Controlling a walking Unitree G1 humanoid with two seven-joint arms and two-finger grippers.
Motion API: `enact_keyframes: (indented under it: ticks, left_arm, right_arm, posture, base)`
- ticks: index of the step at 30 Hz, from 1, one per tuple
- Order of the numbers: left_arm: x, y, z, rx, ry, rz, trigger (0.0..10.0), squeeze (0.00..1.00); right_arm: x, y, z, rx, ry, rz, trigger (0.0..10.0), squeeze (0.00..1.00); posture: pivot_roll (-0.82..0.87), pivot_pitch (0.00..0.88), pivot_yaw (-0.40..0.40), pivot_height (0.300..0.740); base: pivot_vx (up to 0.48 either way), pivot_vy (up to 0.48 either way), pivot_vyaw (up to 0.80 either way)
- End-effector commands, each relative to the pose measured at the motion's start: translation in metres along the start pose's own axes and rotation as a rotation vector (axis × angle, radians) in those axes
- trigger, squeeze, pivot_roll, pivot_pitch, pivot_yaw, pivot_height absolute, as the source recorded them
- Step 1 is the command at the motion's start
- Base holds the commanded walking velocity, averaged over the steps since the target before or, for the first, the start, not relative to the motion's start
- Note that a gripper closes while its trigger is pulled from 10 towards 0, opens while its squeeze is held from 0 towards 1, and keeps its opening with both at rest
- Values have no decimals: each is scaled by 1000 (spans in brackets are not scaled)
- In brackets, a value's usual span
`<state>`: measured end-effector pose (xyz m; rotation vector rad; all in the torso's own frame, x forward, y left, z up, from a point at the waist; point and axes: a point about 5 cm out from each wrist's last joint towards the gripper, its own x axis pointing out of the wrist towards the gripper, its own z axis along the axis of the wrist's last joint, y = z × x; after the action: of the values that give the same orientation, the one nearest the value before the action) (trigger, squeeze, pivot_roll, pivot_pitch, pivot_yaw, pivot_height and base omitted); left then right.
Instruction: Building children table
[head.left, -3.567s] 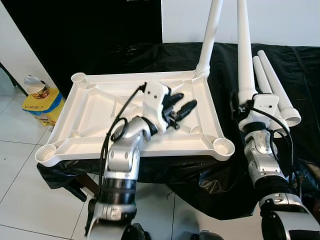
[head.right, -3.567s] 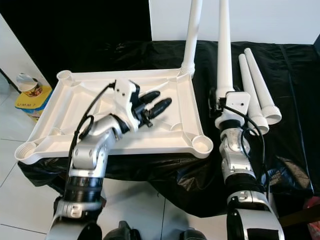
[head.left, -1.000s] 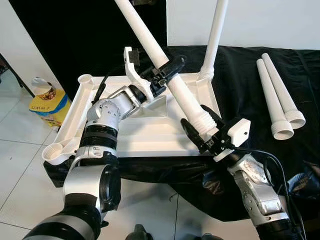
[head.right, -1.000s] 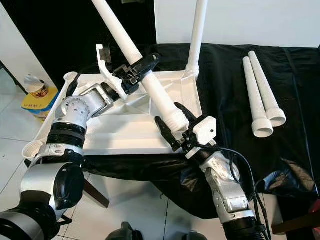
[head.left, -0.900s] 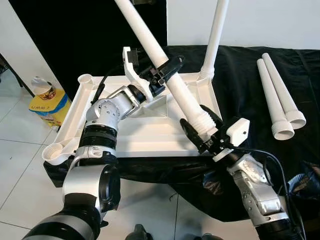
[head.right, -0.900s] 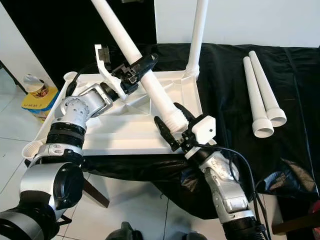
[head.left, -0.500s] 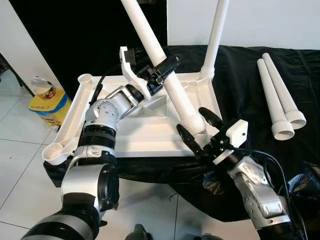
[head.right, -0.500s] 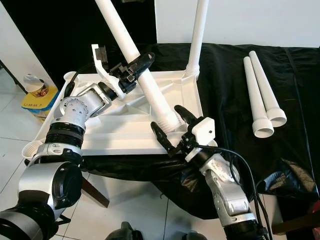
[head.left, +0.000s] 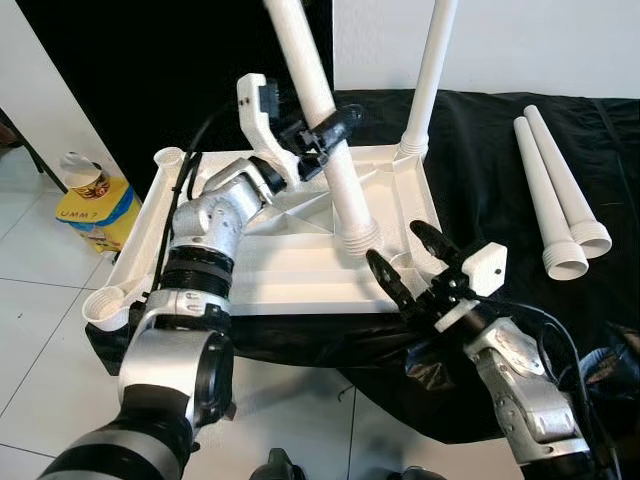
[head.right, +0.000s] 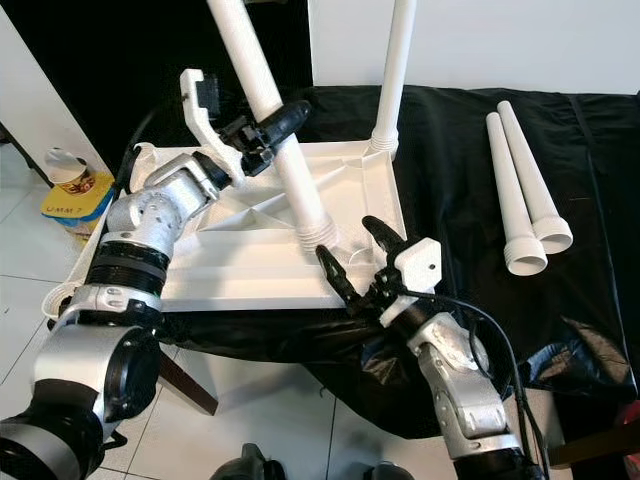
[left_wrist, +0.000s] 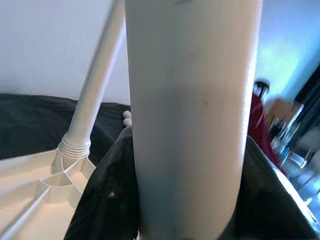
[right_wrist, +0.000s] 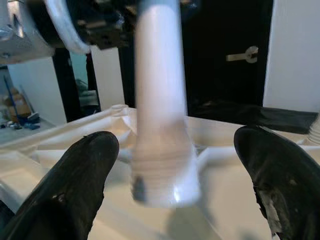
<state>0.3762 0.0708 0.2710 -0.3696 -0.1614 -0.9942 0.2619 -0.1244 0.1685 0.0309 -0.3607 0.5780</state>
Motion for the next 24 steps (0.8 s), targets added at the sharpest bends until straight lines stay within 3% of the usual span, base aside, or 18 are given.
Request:
enact_keyframes:
  ticks: [1, 4, 12, 17, 20, 24]
  left_arm:
    - [3, -11, 0, 76, 8, -101, 10000, 0]
    - [5, -14, -1, 95, 14, -107, 10000, 0]
    - [22, -50, -19, 276, 55, -171, 10000, 0]
    - [28, -63, -25, 303, 54, -189, 10000, 0]
    - [33, -79, -32, 320, 53, -222, 10000, 0]
    - [35, -87, -35, 331, 50, -235, 10000, 0]
  right_arm:
    - [4, 2, -2, 14, 22, -20, 10000, 0]
    - [5, 2, -3, 17, 27, -31, 10000, 0]
    - [19, -5, -12, -10, 147, -107, 10000, 0]
    - [24, -6, -15, -31, 177, -117, 10000, 0]
    - [31, -6, -17, -33, 195, -134, 10000, 0]
    - [33, -6, -17, -40, 202, -146, 10000, 0]
  posture:
    - [-113, 44, 39, 740]
    - [-113, 44, 39, 740]
    - [-102, 39, 33, 740]
    - [-98, 34, 35, 740]
    - [-91, 34, 35, 740]
    - [-88, 33, 36, 740]
  base:
    - [0, 0, 0]
    - [0, 0, 0]
    - [0, 0, 0]
    - [0, 0, 0]
    - [0, 0, 0]
    - [0, 0, 0]
